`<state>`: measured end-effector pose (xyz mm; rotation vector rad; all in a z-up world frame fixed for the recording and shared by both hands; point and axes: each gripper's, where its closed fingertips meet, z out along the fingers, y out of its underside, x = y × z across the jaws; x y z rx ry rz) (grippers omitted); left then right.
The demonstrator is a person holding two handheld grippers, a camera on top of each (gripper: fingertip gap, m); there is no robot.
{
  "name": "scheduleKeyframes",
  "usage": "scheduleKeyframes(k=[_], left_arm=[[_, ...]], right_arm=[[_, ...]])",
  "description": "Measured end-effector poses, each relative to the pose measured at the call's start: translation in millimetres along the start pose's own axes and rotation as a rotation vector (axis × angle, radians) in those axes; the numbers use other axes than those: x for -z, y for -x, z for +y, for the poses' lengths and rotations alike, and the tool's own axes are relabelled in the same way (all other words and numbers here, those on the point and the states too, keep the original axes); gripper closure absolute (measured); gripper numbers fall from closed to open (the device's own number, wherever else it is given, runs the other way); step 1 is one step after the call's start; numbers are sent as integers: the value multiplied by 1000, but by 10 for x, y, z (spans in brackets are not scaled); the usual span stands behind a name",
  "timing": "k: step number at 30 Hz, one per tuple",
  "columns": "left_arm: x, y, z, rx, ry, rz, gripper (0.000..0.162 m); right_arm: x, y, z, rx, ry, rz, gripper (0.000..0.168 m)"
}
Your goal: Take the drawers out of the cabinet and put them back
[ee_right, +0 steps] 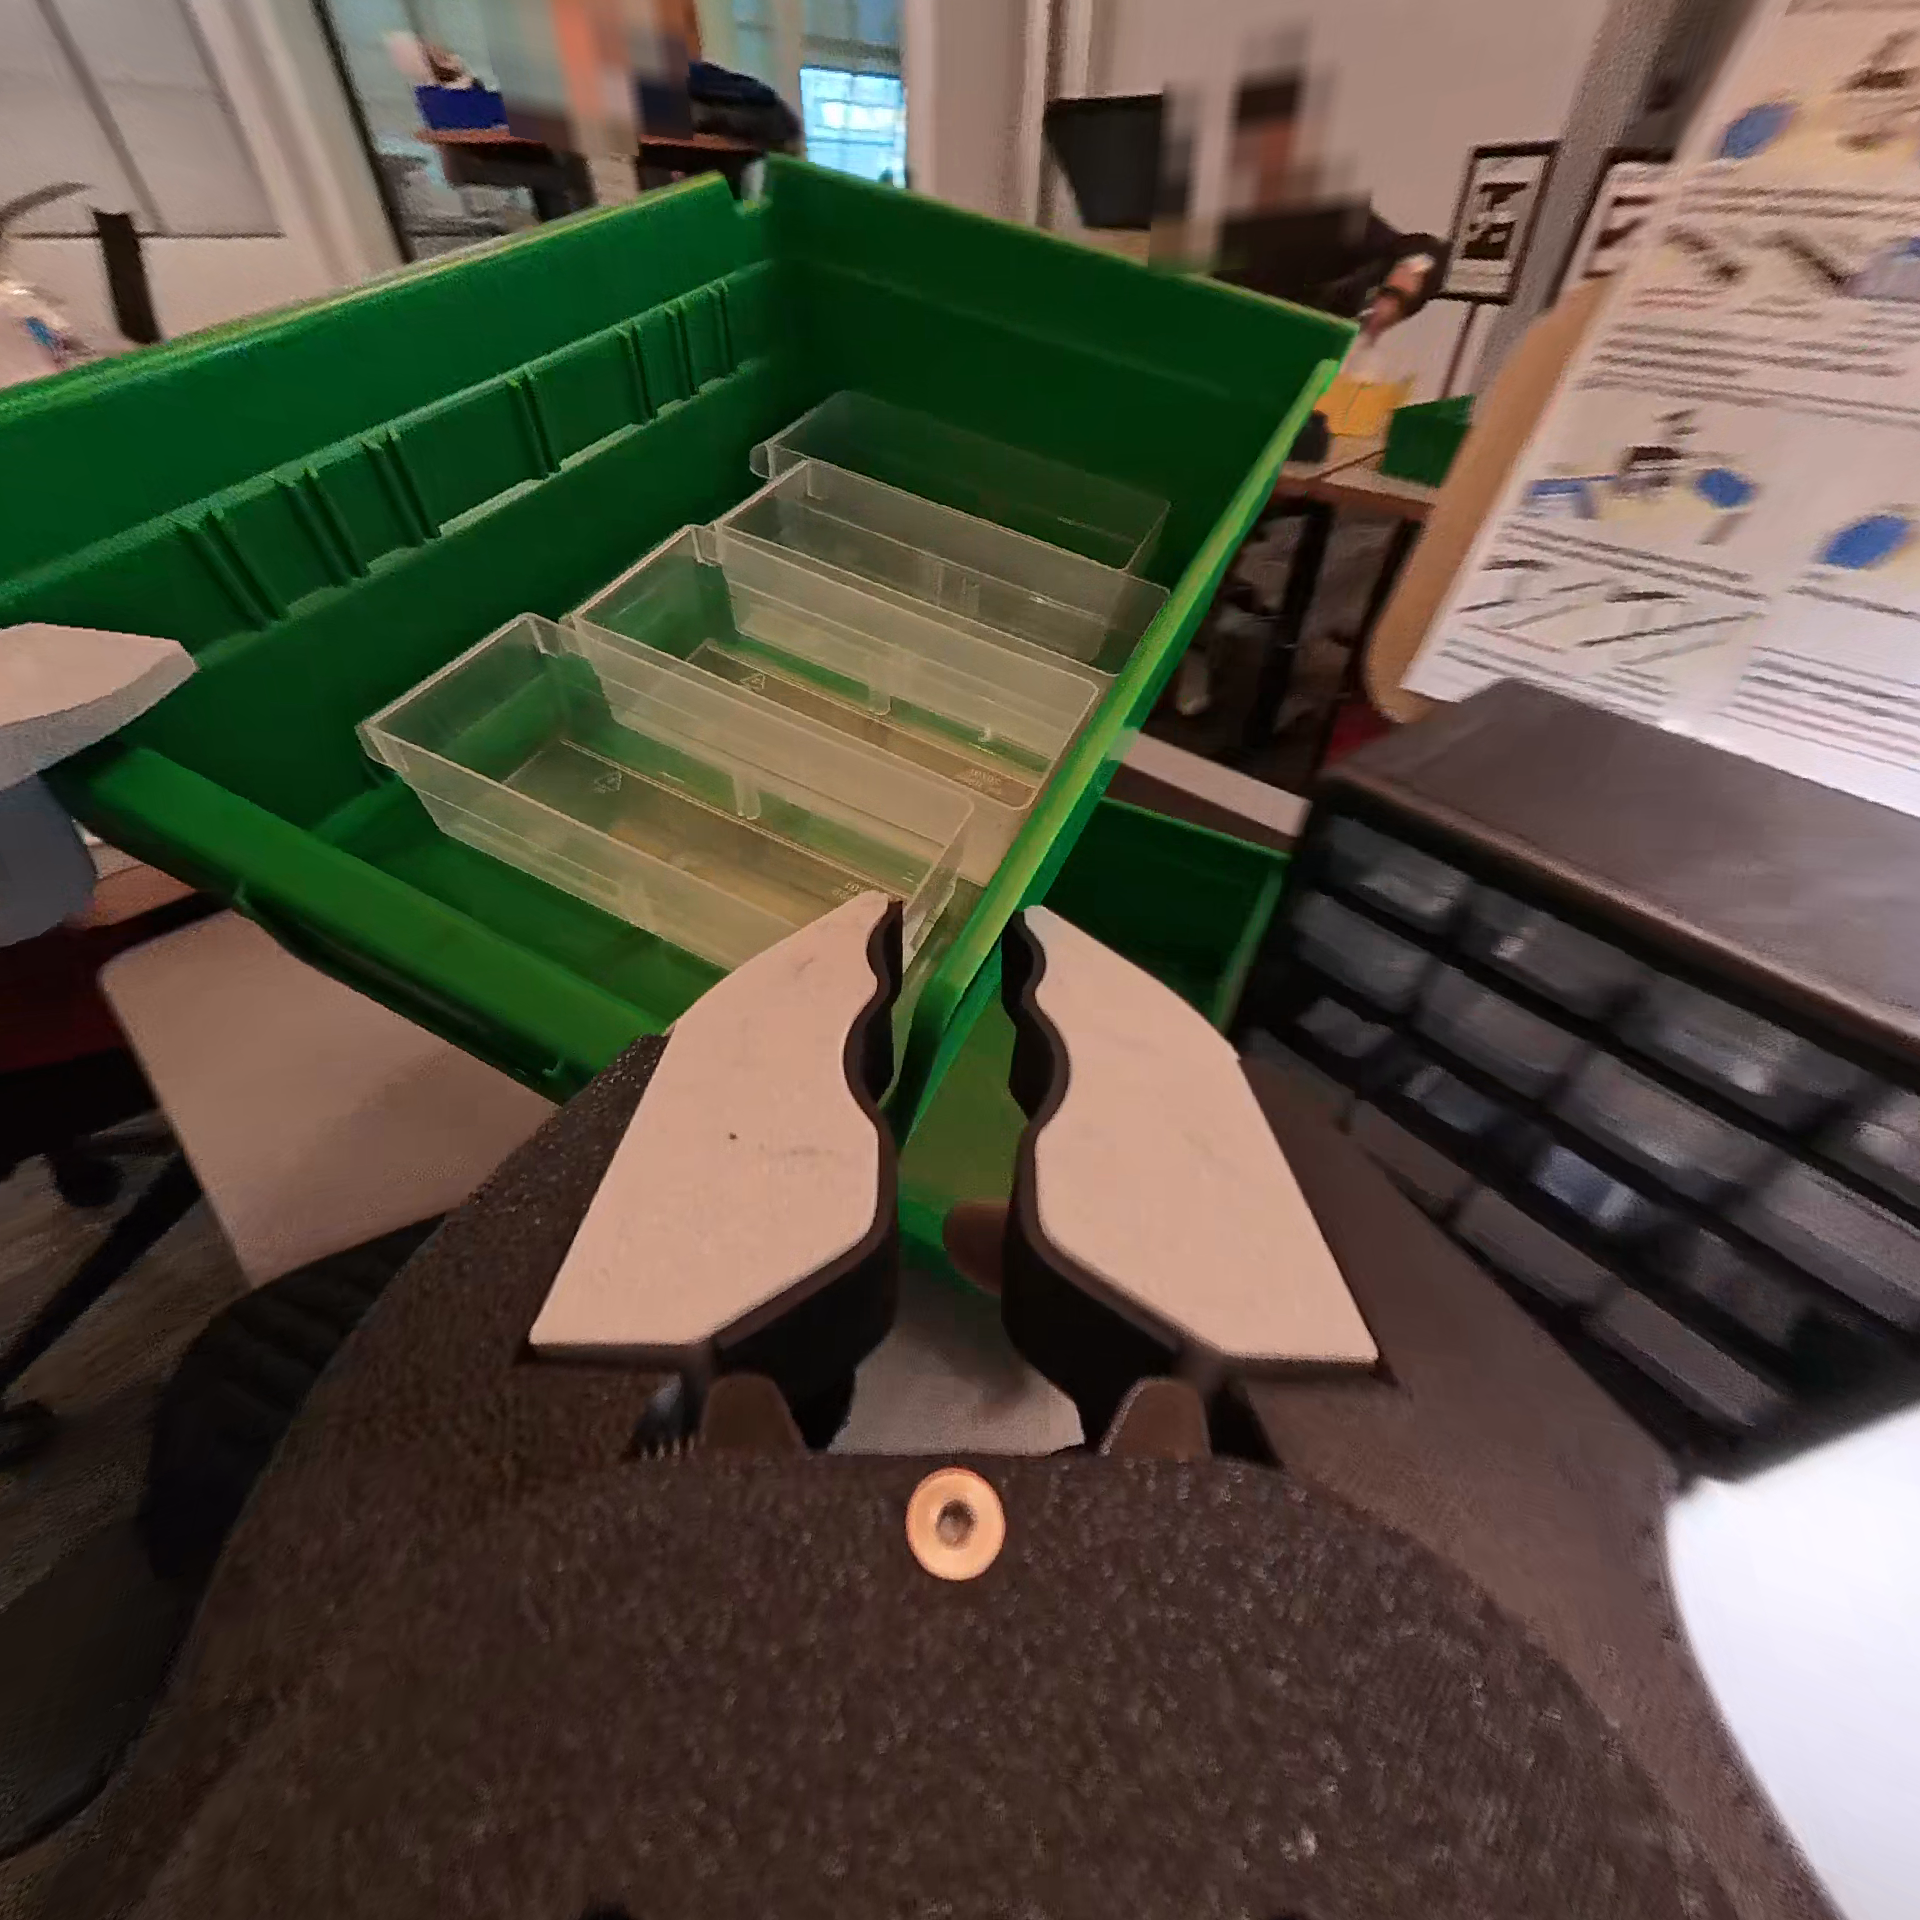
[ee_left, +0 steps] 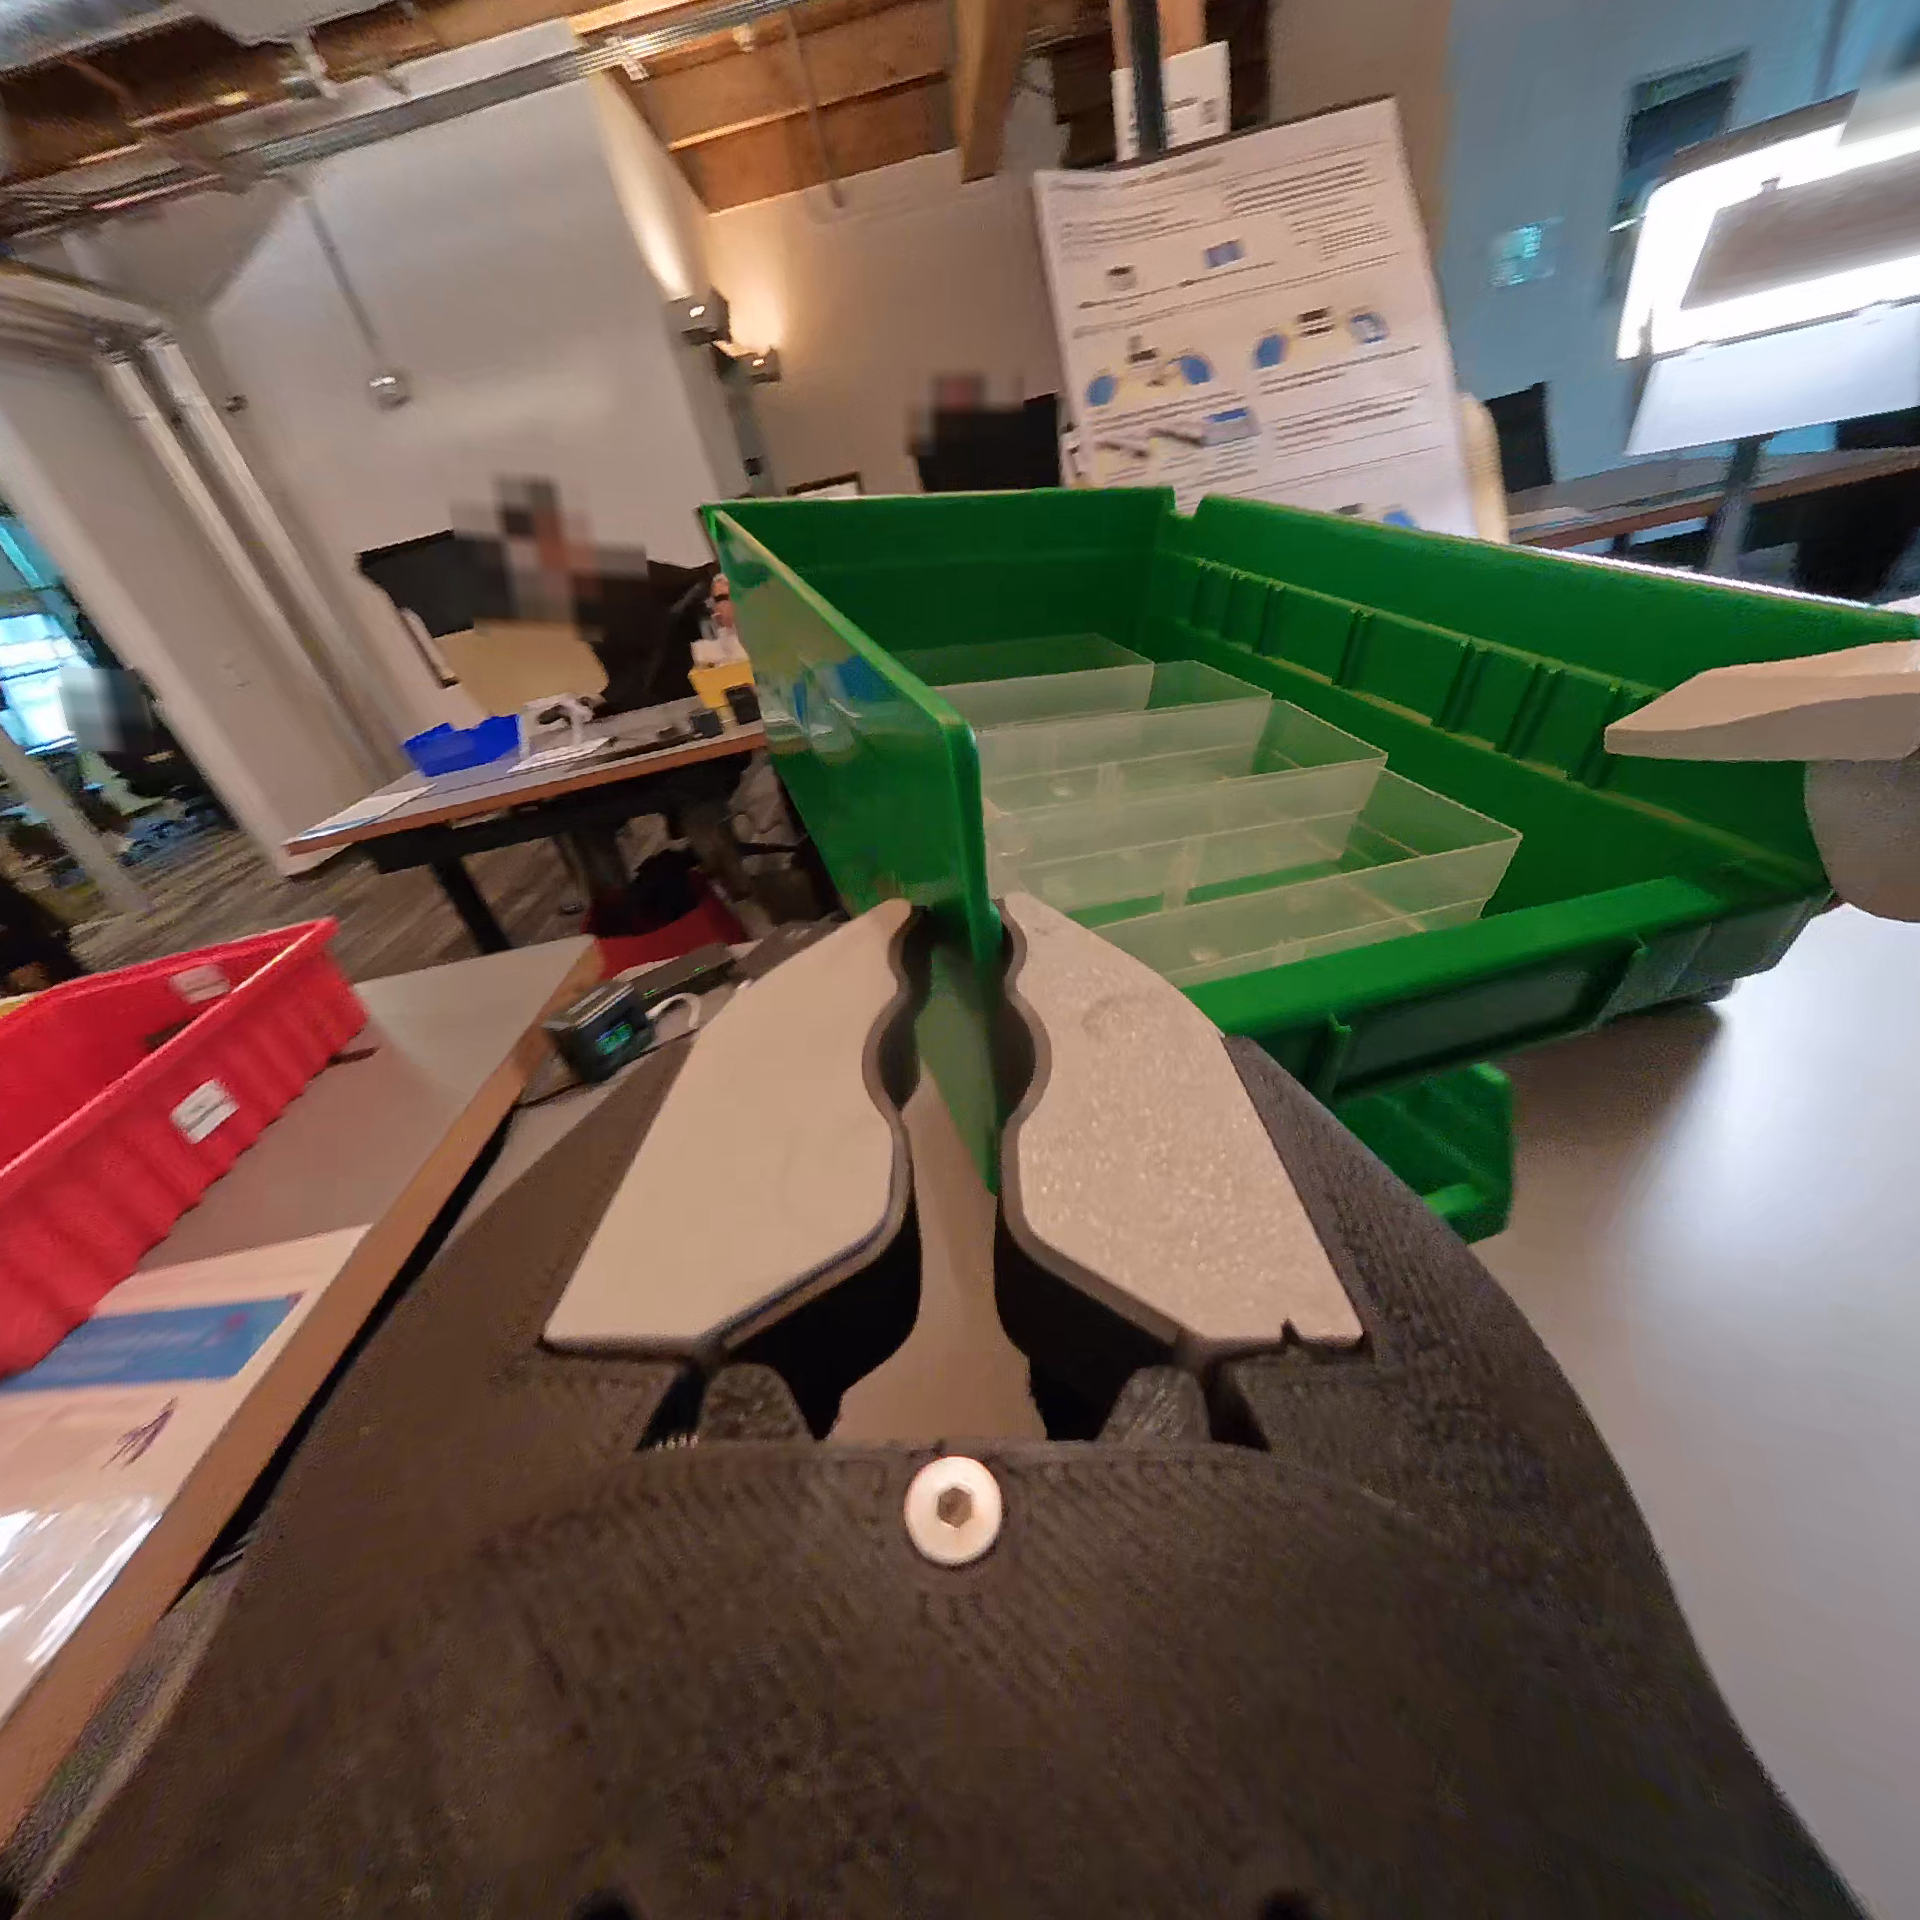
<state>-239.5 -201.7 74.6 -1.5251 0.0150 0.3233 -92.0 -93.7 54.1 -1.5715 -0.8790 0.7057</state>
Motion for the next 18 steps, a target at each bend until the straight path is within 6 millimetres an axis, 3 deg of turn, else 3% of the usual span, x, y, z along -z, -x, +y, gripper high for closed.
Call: scheduleKeyframes(k=[4, 8, 12, 18], left_arm=[[197, 567, 270, -3, 18, -96, 154], [310, 1008, 680, -83, 66, -148, 156], [373, 1267, 1070, -123, 122, -127, 155], [414, 1510, 1563, -91, 175, -53, 153]], right_arm=[[-470, 549, 174, -7, 36, -119, 147], [-856, 999, 458, -30, 71, -198, 145], [-1128, 1283, 745, -61, 90, -239, 145], [-1363, 1594, 1137, -34, 154, -283, 142]])
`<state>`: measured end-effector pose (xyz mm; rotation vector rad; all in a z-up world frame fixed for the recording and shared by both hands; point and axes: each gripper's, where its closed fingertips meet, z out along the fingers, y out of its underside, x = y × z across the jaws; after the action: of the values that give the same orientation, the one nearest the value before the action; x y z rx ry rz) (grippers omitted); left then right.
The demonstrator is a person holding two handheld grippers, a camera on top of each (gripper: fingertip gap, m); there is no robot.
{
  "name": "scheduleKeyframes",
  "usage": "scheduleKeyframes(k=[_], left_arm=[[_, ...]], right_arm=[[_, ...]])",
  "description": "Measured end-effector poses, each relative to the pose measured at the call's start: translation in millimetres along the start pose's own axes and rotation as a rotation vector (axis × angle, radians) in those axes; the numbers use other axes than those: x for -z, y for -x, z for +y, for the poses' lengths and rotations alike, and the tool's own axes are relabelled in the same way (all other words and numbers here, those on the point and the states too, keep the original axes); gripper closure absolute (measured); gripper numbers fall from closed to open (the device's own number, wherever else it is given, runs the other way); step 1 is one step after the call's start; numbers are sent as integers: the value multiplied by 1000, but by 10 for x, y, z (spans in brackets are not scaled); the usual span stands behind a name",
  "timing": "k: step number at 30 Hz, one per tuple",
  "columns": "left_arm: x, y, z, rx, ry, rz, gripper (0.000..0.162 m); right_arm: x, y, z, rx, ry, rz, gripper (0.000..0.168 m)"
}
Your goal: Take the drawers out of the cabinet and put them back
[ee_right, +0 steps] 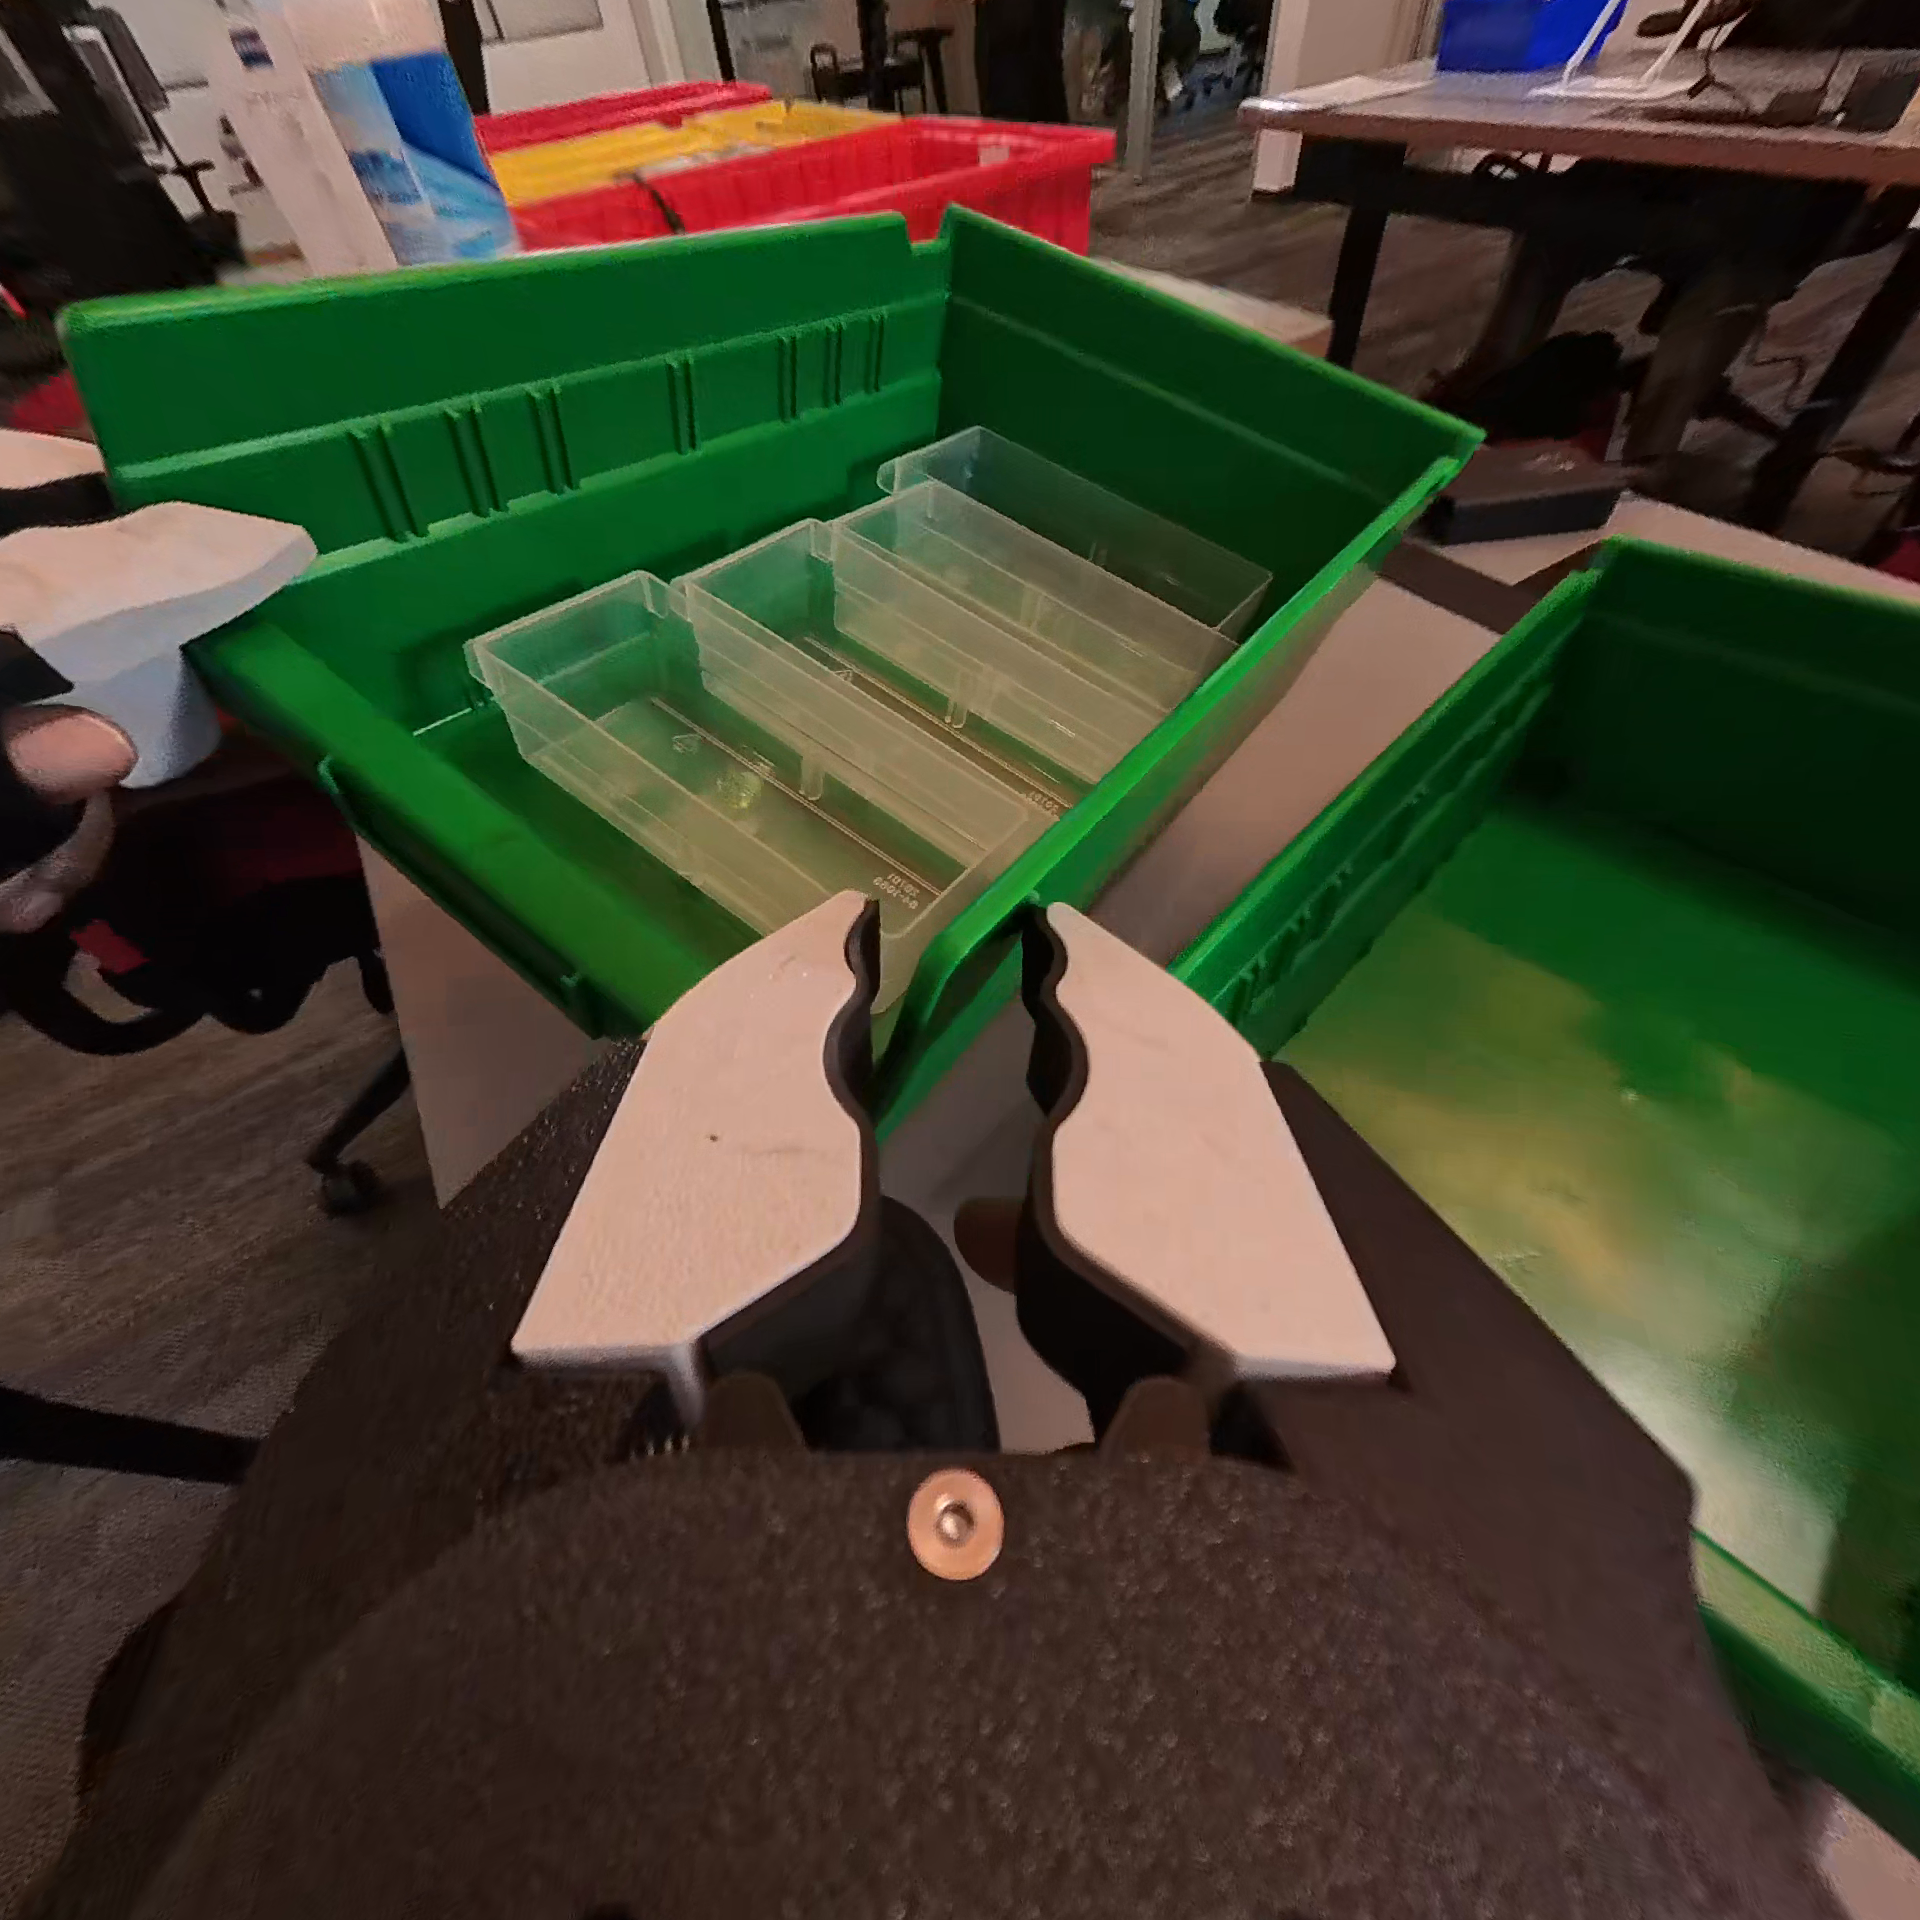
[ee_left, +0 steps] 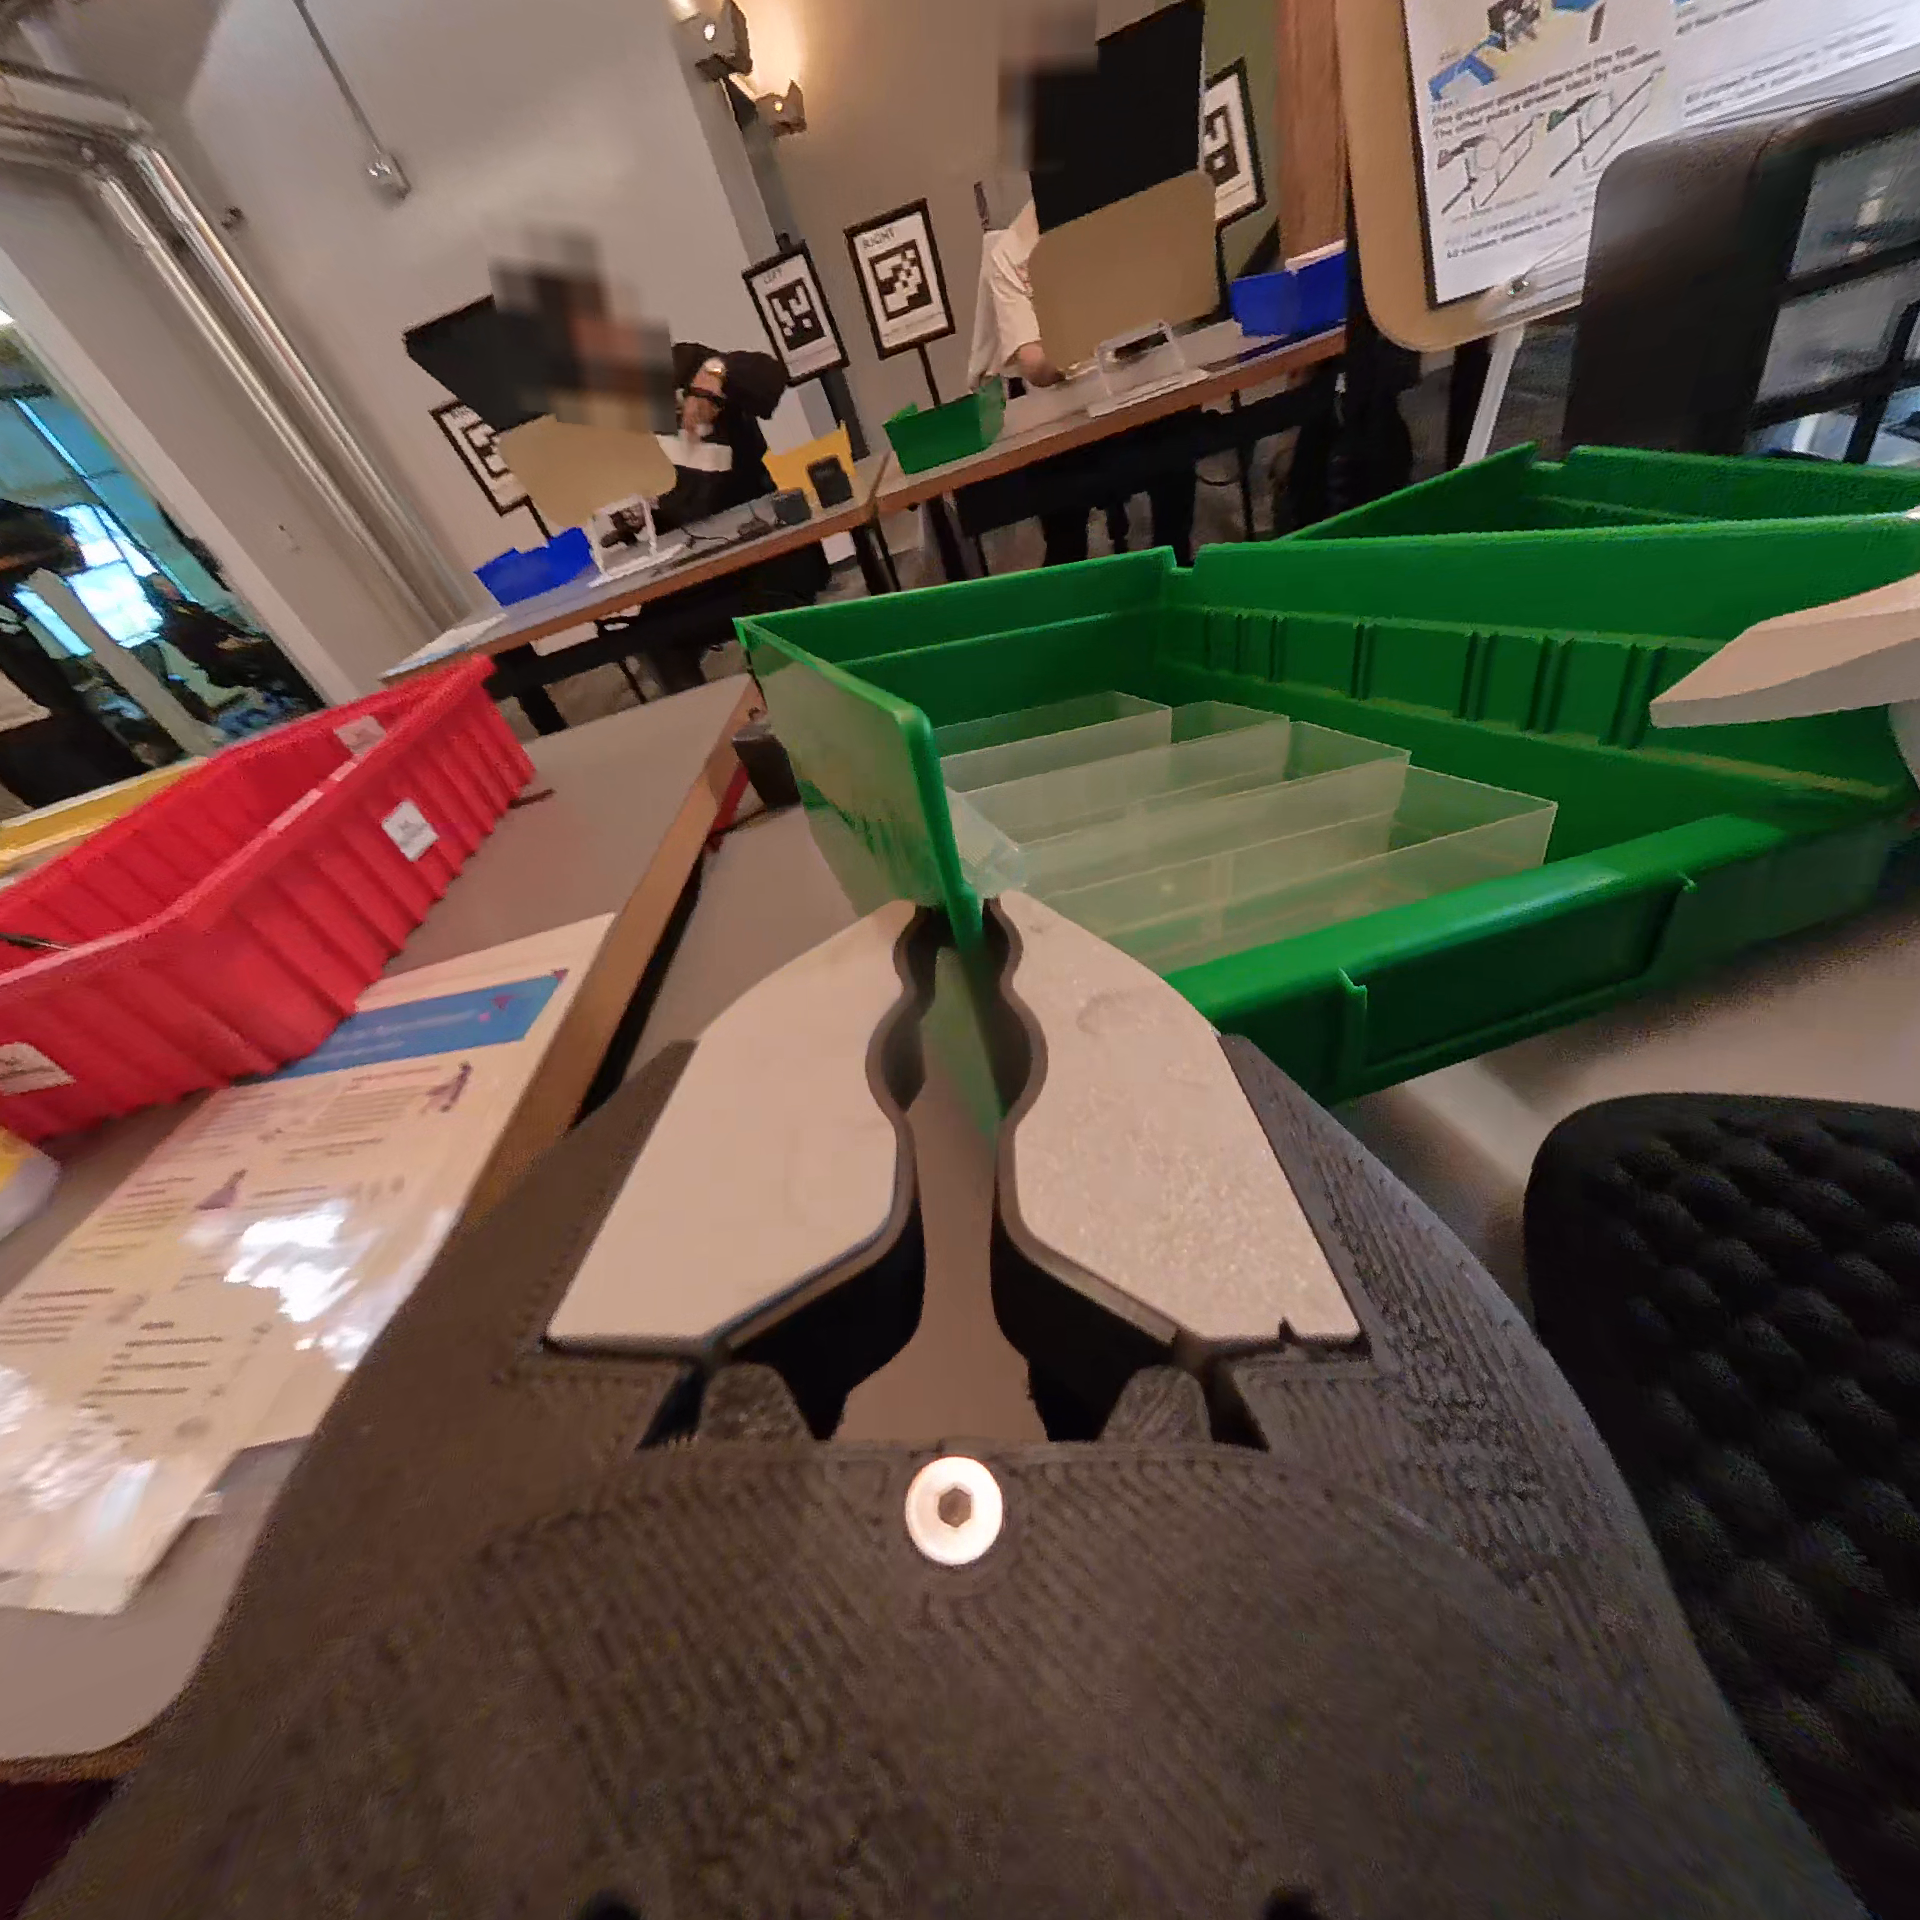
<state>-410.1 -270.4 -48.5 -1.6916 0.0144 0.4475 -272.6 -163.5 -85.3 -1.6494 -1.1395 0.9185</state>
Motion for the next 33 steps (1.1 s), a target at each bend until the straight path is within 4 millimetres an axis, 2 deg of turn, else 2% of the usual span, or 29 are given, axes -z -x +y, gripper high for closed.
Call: scheduleKeyframes(k=[6, 9, 11, 13, 14, 17, 19, 21, 23, 25, 26, 27, 28, 31, 33], left_arm=[[-209, -72, 535, 103, -25, 98, 153], [-260, -122, 639, 132, -80, 135, 152], [-297, -179, 709, 137, -74, 171, 151], [-345, -234, 811, 110, -33, 178, 150], [-371, -264, 875, 94, -3, 183, 150], [-413, -354, 967, 88, 52, 229, 139], [-409, -336, 933, 70, 64, 226, 127], [-343, -216, 722, 53, 8, 178, 122], [-244, -197, 480, 13, -19, 182, 117], [-190, -380, 349, -112, 31, 242, 111], [-185, -531, 344, -183, 78, 293, 107], [-193, -695, 368, -247, 130, 350, 105], [-212, -853, 406, -308, 176, 404, 104], [-312, -1222, 632, -469, 311, 536, 100], [-388, -1314, 861, -569, 432, 578, 96]], right_arm=[[-154, -23, 391, 48, 69, 20, 142], [-142, -23, 505, 152, 98, 22, 140], [-87, -15, 591, 221, 143, -31, 136], [74, -11, 598, 278, 156, -112, 135], [176, -28, 590, 307, 169, -147, 129], [428, -284, 632, 448, 276, -171, 117], [496, -611, 748, 621, 399, -116, 110], [485, -948, 903, 814, 528, -57, 103], [402, -1179, 1077, 964, 626, -38, 100], [296, -1314, 1232, 1085, 694, -29, 106], [246, -1358, 1286, 1141, 713, -24, 115], [213, -1380, 1326, 1185, 722, -29, 134], [202, -1379, 1338, 1206, 717, -35, 138], [354, -1306, 1334, 1186, 720, -102, 139], [555, -1220, 1301, 1167, 713, -153, 139]])
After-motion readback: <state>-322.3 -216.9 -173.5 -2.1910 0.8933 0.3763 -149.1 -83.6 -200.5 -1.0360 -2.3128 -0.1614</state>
